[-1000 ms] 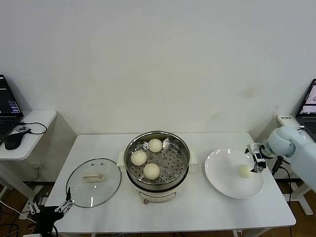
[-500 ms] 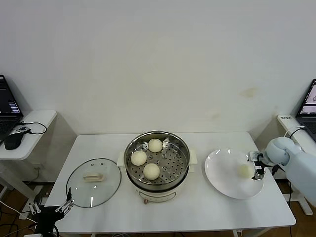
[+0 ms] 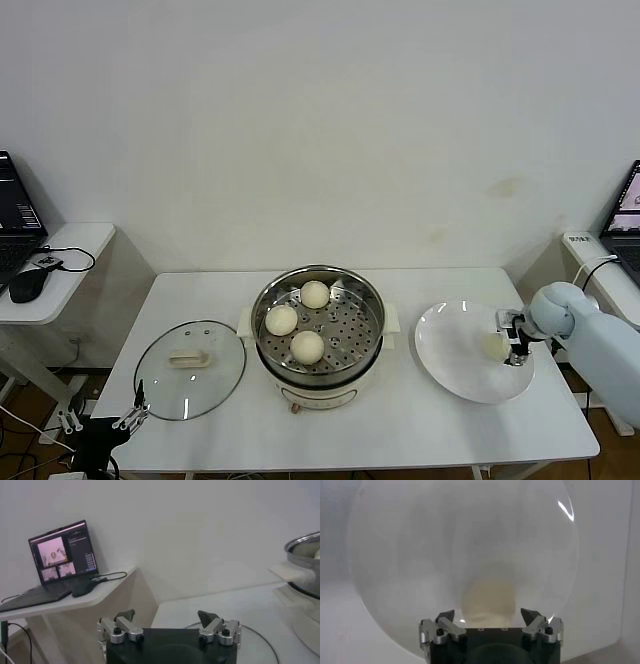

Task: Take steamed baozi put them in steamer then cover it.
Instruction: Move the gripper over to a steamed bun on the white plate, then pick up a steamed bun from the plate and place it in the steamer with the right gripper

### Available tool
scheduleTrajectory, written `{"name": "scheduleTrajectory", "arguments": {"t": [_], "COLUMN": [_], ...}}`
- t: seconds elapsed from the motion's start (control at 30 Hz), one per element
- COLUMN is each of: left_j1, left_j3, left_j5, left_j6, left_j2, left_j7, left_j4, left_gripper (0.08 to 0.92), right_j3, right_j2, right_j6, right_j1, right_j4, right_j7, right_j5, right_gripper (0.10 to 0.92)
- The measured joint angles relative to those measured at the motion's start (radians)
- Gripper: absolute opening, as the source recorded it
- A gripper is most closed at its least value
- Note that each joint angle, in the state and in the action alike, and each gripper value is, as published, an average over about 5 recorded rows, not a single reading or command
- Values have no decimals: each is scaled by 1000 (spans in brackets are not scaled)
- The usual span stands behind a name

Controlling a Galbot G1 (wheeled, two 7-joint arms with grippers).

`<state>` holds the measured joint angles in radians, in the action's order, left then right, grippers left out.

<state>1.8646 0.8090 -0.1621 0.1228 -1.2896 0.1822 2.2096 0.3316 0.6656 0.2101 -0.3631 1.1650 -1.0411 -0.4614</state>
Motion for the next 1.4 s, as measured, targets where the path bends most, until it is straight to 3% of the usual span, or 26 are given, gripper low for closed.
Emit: {"name": "scheduleTrajectory", "arguments": {"t": [0.23, 0.6, 1.0, 1.4], "left_j1": [4, 1, 0, -2], "left_j3": [2, -5, -12, -14], "left_j5": [0, 0, -1, -1], "left_j6": [0, 3, 6, 6], "left_j2": [1, 3, 5, -3], "left_j7": [0, 0, -1, -1], "left_j4": [5, 27, 48, 57], "left_gripper": [823, 823, 823, 823], "right_j3": [2, 90, 347, 608], "right_j2": [-1, -73, -122, 12], "right_j6": [3, 38, 144, 308], "right_j1": [7, 124, 483, 792], "right_j4": [3, 93, 323, 463], "right_j7": [-10, -46, -47, 34], "right_j5": [7, 99, 355, 665], "right_gripper": [613, 602, 613, 626]}}
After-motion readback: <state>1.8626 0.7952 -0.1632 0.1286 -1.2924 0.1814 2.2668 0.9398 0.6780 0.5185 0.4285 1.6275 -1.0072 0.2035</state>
